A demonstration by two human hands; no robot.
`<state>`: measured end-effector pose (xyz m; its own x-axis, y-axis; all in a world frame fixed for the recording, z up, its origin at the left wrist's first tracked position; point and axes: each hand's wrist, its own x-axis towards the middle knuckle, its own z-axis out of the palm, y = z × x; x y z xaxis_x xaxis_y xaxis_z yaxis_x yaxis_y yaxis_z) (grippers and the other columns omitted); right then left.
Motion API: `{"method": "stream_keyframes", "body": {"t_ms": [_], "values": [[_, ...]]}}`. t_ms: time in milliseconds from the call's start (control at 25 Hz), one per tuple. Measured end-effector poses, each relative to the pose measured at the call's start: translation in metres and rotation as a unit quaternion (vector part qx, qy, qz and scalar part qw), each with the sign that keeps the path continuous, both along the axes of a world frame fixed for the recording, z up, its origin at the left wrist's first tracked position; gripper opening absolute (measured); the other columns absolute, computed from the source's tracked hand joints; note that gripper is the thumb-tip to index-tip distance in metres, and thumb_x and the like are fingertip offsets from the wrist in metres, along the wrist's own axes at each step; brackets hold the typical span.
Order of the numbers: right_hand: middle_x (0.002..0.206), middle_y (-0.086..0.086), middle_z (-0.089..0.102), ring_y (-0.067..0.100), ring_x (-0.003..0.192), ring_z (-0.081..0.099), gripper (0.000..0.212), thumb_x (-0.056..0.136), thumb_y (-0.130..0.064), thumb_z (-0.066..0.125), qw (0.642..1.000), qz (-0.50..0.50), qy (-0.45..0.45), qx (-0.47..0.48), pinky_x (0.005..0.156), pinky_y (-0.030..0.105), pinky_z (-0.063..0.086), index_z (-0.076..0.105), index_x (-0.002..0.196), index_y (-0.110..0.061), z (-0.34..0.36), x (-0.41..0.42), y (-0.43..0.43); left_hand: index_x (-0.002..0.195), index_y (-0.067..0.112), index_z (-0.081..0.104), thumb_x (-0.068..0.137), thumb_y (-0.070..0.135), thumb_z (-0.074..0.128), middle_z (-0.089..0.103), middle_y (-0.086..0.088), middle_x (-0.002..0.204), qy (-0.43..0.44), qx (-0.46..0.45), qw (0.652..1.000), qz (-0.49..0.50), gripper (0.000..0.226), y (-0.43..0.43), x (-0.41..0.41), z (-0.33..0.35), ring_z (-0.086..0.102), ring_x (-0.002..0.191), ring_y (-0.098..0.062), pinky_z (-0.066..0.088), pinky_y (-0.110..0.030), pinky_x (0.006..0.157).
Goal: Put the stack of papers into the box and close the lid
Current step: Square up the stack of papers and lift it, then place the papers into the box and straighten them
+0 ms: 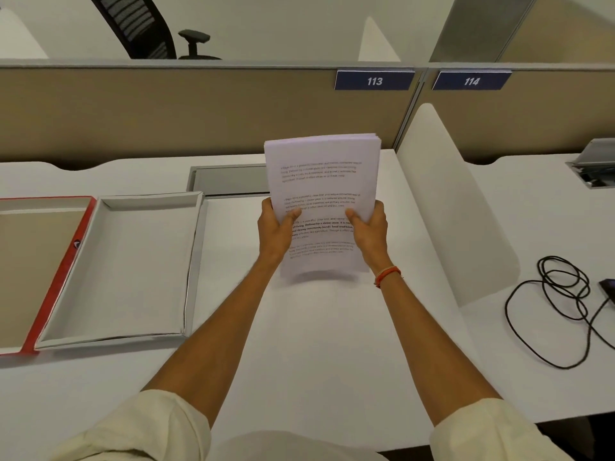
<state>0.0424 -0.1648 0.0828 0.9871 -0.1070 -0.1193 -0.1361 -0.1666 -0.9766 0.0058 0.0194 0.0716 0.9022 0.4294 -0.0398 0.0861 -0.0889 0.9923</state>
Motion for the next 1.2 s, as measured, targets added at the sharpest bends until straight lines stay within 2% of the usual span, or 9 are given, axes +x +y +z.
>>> {"method": "stream_keyframes", "body": {"t_ms": [120,240,320,480,680,800,920,1040,1200], "values": [[0.125,0.013,0.061,0.027,0.107,0.063,0.044,0.089,-0.020,0.068,0.996,0.007,0.034,-0.078,0.078,0.027,0.054,0.047,0.124,-0.004,0.018,0.010,0.009,0.128,0.012,0.044,0.087,0.024,0.069,0.062,-0.007,0.125,0.028,0.037,0.999,0.015,0.049,0.010,0.002,0.011,0.065,0.089,-0.011,0.054,-0.012,0.060],[0.126,0.016,0.061,0.030,0.111,0.062,0.045,0.088,-0.020,0.070,0.989,0.038,0.065,-0.127,0.081,0.028,0.051,0.050,0.122,0.001,0.026,0.014,0.020,0.133,0.012,0.044,0.088,0.024,0.068,0.060,-0.009,0.130,0.049,0.077,0.996,0.017,0.053,0.021,-0.001,0.017,0.064,0.102,-0.020,0.055,-0.028,0.078],[0.127,0.017,0.060,0.032,0.114,0.061,0.045,0.088,-0.020,0.070,0.983,0.060,0.078,-0.156,0.086,0.030,0.052,0.051,0.122,0.003,0.029,0.012,0.030,0.134,0.012,0.044,0.088,0.023,0.068,0.060,-0.011,0.132,0.068,0.097,0.993,0.017,0.053,0.032,-0.005,0.021,0.065,0.109,-0.027,0.056,-0.035,0.084],[0.128,0.019,0.059,0.033,0.116,0.059,0.047,0.088,-0.021,0.069,0.977,0.092,0.091,-0.167,0.097,0.042,0.053,0.050,0.124,0.003,0.029,0.002,0.058,0.132,0.010,0.046,0.088,0.023,0.068,0.060,-0.013,0.133,0.101,0.124,0.987,0.029,0.051,0.058,-0.019,0.024,0.065,0.111,-0.032,0.053,-0.032,0.081],[0.130,0.021,0.056,0.035,0.118,0.057,0.051,0.090,-0.022,0.067,0.972,0.115,0.098,-0.183,0.098,0.044,0.051,0.046,0.126,0.006,0.026,-0.015,0.108,0.130,0.009,0.050,0.087,0.023,0.070,0.061,-0.014,0.132,0.111,0.139,0.983,0.038,0.049,0.106,-0.036,0.024,0.066,0.111,-0.033,0.051,-0.030,0.078],[0.130,0.021,0.056,0.034,0.118,0.057,0.051,0.090,-0.023,0.067,0.968,0.127,0.110,-0.186,0.098,0.043,0.052,0.045,0.127,0.006,0.022,-0.026,0.145,0.130,0.008,0.051,0.087,0.022,0.070,0.061,-0.014,0.133,0.116,0.134,0.983,0.040,0.049,0.144,-0.048,0.021,0.065,0.111,-0.034,0.055,-0.037,0.086],[0.129,0.019,0.058,0.034,0.116,0.059,0.045,0.090,-0.021,0.067,0.968,0.131,0.117,-0.177,0.095,0.041,0.053,0.048,0.123,0.004,0.019,-0.039,0.187,0.129,0.008,0.052,0.087,0.022,0.070,0.061,-0.014,0.132,0.121,0.140,0.982,0.039,0.048,0.186,-0.063,0.017,0.065,0.112,-0.034,0.053,-0.035,0.085],[0.126,0.018,0.060,0.033,0.114,0.061,0.040,0.090,-0.020,0.067,0.968,0.135,0.123,-0.172,0.092,0.039,0.054,0.051,0.120,0.002,0.014,-0.054,0.233,0.129,0.007,0.052,0.086,0.022,0.071,0.061,-0.015,0.133,0.138,0.149,0.978,0.041,0.049,0.231,-0.076,0.015,0.064,0.112,-0.034,0.054,-0.041,0.090],[0.127,0.018,0.060,0.033,0.114,0.061,0.043,0.090,-0.020,0.066,0.966,0.140,0.137,-0.170,0.092,0.039,0.054,0.049,0.123,0.002,0.005,-0.070,0.292,0.127,0.006,0.053,0.085,0.021,0.072,0.062,-0.016,0.131,0.153,0.156,0.975,0.039,0.048,0.290,-0.092,0.009,0.064,0.113,-0.034,0.054,-0.040,0.089]]}}
